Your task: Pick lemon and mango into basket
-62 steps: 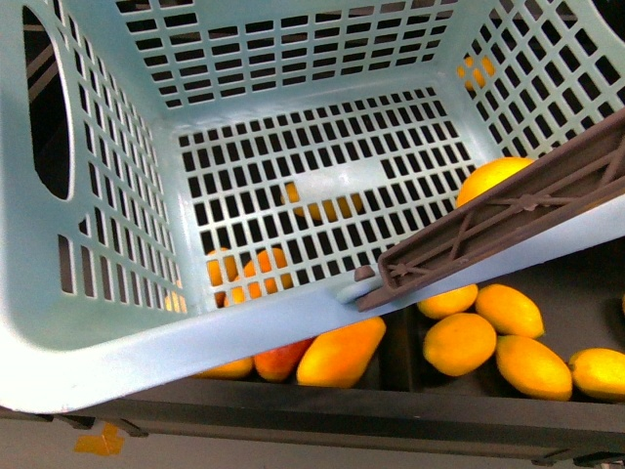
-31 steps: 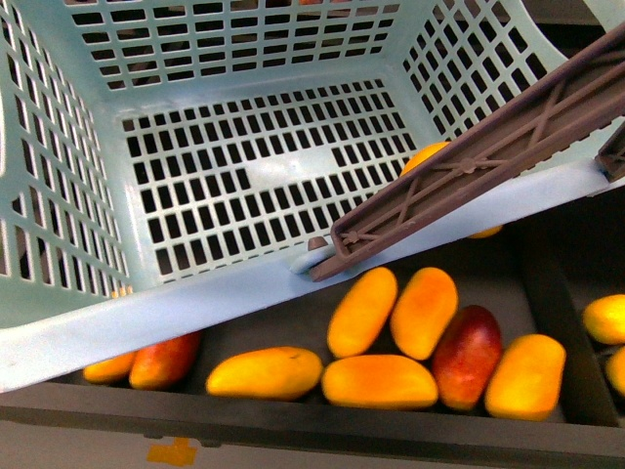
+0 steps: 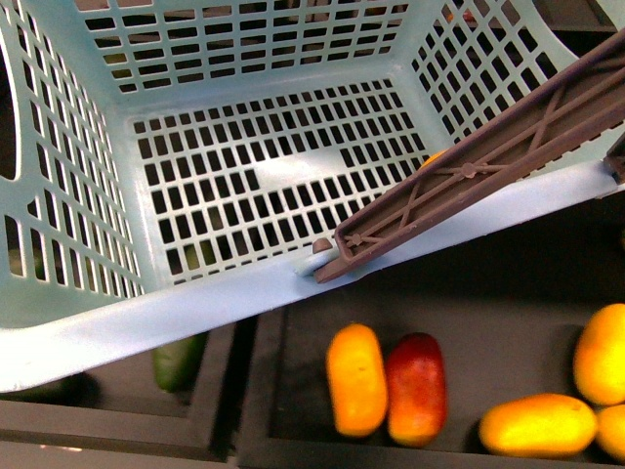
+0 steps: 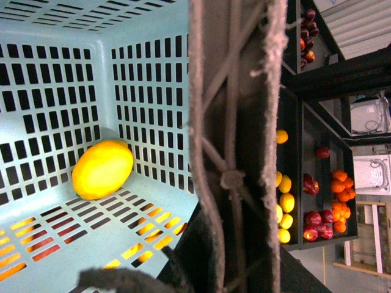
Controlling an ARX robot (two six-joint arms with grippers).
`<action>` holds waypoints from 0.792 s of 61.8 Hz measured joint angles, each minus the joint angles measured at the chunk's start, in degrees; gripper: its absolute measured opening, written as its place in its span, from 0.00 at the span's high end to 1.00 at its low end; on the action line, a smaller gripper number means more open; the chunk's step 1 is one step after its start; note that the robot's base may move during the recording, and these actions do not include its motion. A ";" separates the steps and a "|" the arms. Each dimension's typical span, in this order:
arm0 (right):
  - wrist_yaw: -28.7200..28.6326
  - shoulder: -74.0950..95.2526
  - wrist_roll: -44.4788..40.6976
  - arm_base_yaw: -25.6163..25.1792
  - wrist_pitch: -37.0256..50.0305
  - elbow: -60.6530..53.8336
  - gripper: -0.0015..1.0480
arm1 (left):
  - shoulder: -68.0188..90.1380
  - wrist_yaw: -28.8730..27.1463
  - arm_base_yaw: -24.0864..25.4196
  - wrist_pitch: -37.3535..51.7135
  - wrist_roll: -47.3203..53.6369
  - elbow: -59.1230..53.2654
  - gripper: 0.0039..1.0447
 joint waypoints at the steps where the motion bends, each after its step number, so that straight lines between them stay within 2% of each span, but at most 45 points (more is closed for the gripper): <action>1: 0.00 0.00 0.02 0.02 0.00 -0.04 0.08 | 0.00 -0.17 0.00 0.02 0.04 0.00 0.95; 16: -0.31 0.00 0.04 0.04 -0.02 -0.02 0.08 | 0.00 -1.68 1.01 0.02 0.48 0.00 0.95; 20: 5.73 0.68 5.73 0.09 -14.47 4.66 0.08 | 0.00 -1.27 0.79 0.00 0.87 0.00 0.95; 21: 7.23 1.40 8.52 -0.74 -19.04 6.49 0.08 | 0.00 -1.16 0.77 0.00 0.85 0.00 0.95; 24: 6.03 4.09 12.90 -4.17 -27.85 10.19 0.08 | 0.00 -0.33 0.57 0.00 0.37 -0.02 0.95; 28: 1.99 8.52 15.85 -9.51 -30.32 11.65 0.08 | 0.00 0.11 0.33 0.00 0.11 -0.02 0.95; 30: 0.76 10.34 16.11 -11.45 -29.86 11.93 0.08 | 0.00 0.13 0.26 0.00 0.11 -0.02 0.95; 39: -9.18 26.32 15.30 -26.36 -20.31 15.28 0.08 | 0.00 0.66 0.17 0.02 0.00 0.00 0.95; 49: -14.38 46.38 12.02 -36.46 -10.82 19.85 0.08 | 0.00 0.57 0.00 0.02 -0.07 0.00 0.95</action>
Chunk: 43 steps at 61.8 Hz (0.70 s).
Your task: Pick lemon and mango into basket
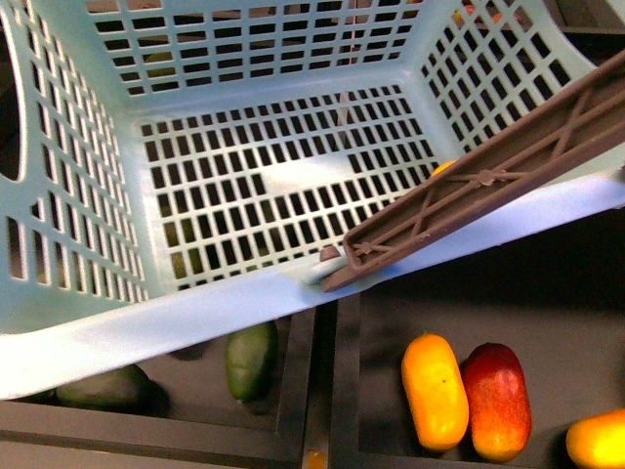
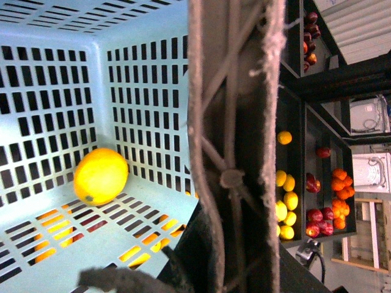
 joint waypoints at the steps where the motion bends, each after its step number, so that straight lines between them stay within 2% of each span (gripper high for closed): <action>1: -0.46 2.43 -0.33 -0.74 0.63 0.55 0.08 | 0.00 -0.02 0.00 0.00 0.00 0.00 0.95; 8: -0.81 17.09 -2.58 -2.95 5.33 3.43 0.08 | 0.00 -1.01 0.09 0.00 0.11 0.00 0.95; 21: 1.07 33.20 -4.09 -1.38 10.93 6.05 0.08 | 0.00 -0.15 0.07 0.00 0.02 0.00 0.95; 43: 3.85 46.16 -0.83 2.01 13.14 12.61 0.08 | 0.00 -0.52 0.07 0.00 0.04 0.00 0.95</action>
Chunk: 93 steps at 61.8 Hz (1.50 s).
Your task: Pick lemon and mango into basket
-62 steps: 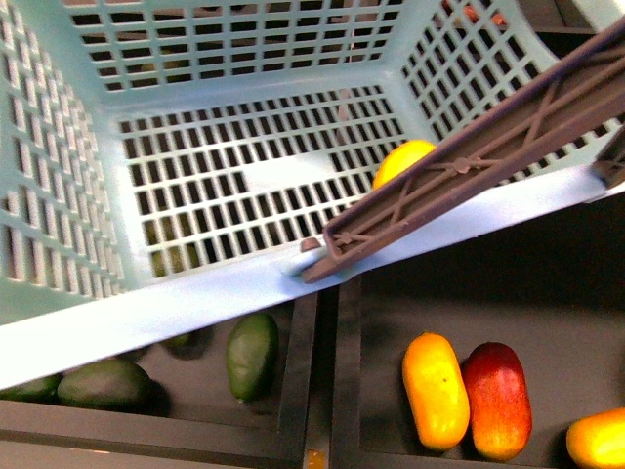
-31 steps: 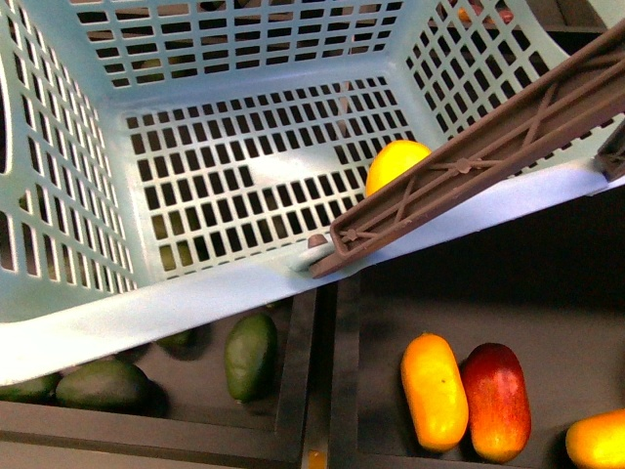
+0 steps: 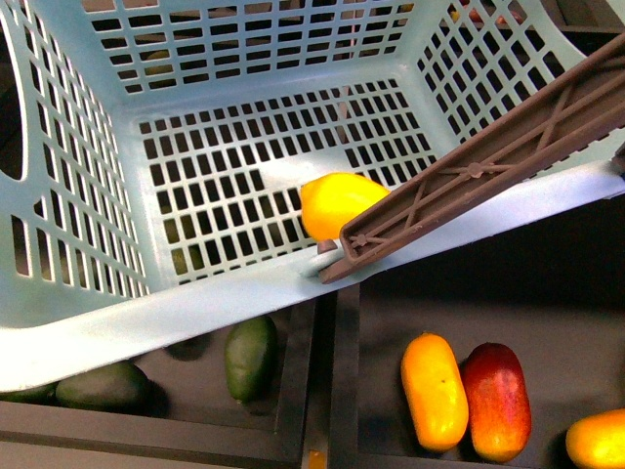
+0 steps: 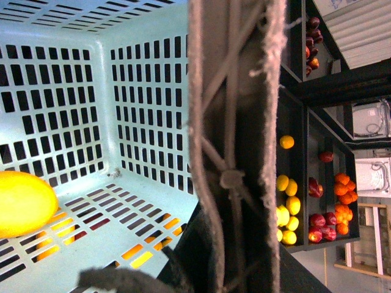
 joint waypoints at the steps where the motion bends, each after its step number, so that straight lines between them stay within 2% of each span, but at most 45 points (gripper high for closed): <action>1: 0.00 0.11 0.09 0.13 0.00 0.20 0.08 | 0.00 -0.02 0.00 0.00 0.00 0.00 0.95; 28: 3.93 8.17 5.55 5.09 -1.18 8.81 0.09 | 0.00 0.13 -0.02 0.00 -0.02 0.00 0.95; 42: 2.47 8.09 6.73 5.81 -1.18 8.11 0.39 | 0.00 0.00 0.00 0.00 0.00 0.00 0.95; 48: 1.27 6.10 6.93 5.79 -1.46 6.95 0.48 | 0.00 0.07 -0.02 0.00 -0.02 0.00 0.95; 58: -3.85 -2.62 6.93 5.07 -2.99 4.02 0.52 | 0.00 0.24 -0.02 0.00 -0.02 0.00 0.95; 64: -8.76 -10.47 6.88 4.17 -4.35 2.14 0.52 | 0.00 0.22 -0.02 0.00 -0.02 0.00 0.95; 79: -22.01 -35.19 5.22 1.99 -14.05 -0.66 0.52 | 0.00 0.20 -0.02 0.00 -0.02 0.00 0.95; 86: -26.75 -45.33 5.90 2.27 -16.81 -0.72 0.52 | 0.00 0.22 -0.02 0.00 -0.02 0.00 0.95; 93: -28.65 -53.37 7.61 4.20 -17.64 -0.70 0.52 | 0.00 0.22 0.00 0.00 -0.02 0.00 0.95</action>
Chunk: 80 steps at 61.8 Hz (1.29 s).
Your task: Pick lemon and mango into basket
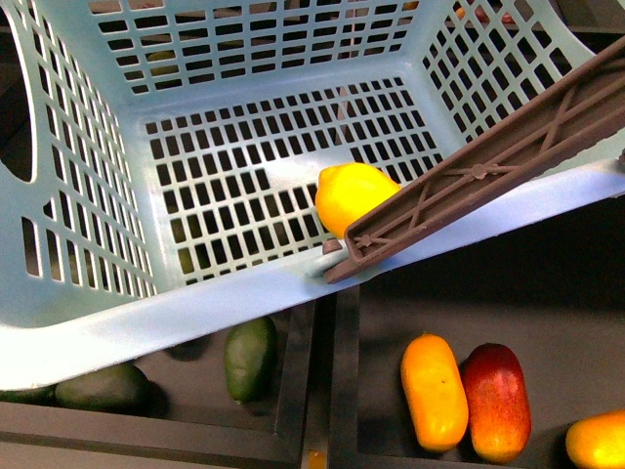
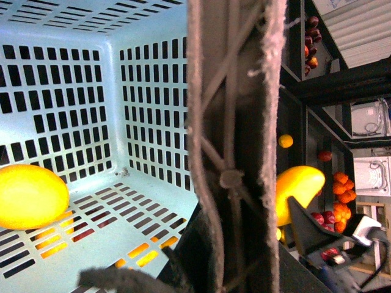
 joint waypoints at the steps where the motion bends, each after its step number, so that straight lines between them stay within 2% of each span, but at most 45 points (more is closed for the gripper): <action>1: 0.04 -1.57 0.63 0.72 -0.20 0.00 0.52 | 0.00 0.00 0.00 0.00 0.00 0.00 0.95; 5: 0.31 -4.94 1.51 2.99 -0.68 0.00 0.53 | 0.00 0.00 -0.02 0.00 0.02 0.00 0.95; 22: 5.92 -11.76 5.18 20.26 0.02 0.50 0.53 | 0.00 -0.17 0.00 0.00 0.00 0.00 0.95; 32: 12.11 -9.66 5.05 30.36 1.36 2.95 0.53 | 0.00 -0.13 0.00 0.00 0.00 0.00 0.95; 37: 16.55 -7.52 3.82 33.90 1.46 3.82 0.53 | 0.00 -0.07 -0.02 0.00 0.00 0.00 0.95; 42: 18.64 -5.14 3.48 36.17 2.08 3.98 0.53 | 0.00 -0.07 -0.02 0.00 0.00 0.00 0.95; 48: 19.74 -3.02 3.41 37.68 2.78 3.98 0.53 | 0.00 -0.11 0.00 0.00 0.00 0.00 0.95; 60: 21.46 -2.78 2.27 38.53 3.04 3.98 0.24 | 0.00 -0.17 0.00 0.00 0.00 0.00 0.95; 68: 22.95 -5.18 1.95 36.59 2.91 3.96 0.07 | 0.00 0.52 -0.02 0.00 0.07 0.00 0.95; 78: 28.68 -12.28 -1.33 29.70 0.66 2.43 0.08 | 0.24 -0.39 0.00 -0.04 -0.31 -0.11 0.95; 80: 31.50 -14.16 -3.91 27.76 1.66 0.94 0.11 | 0.24 -0.72 0.02 -0.04 -0.22 -0.11 0.95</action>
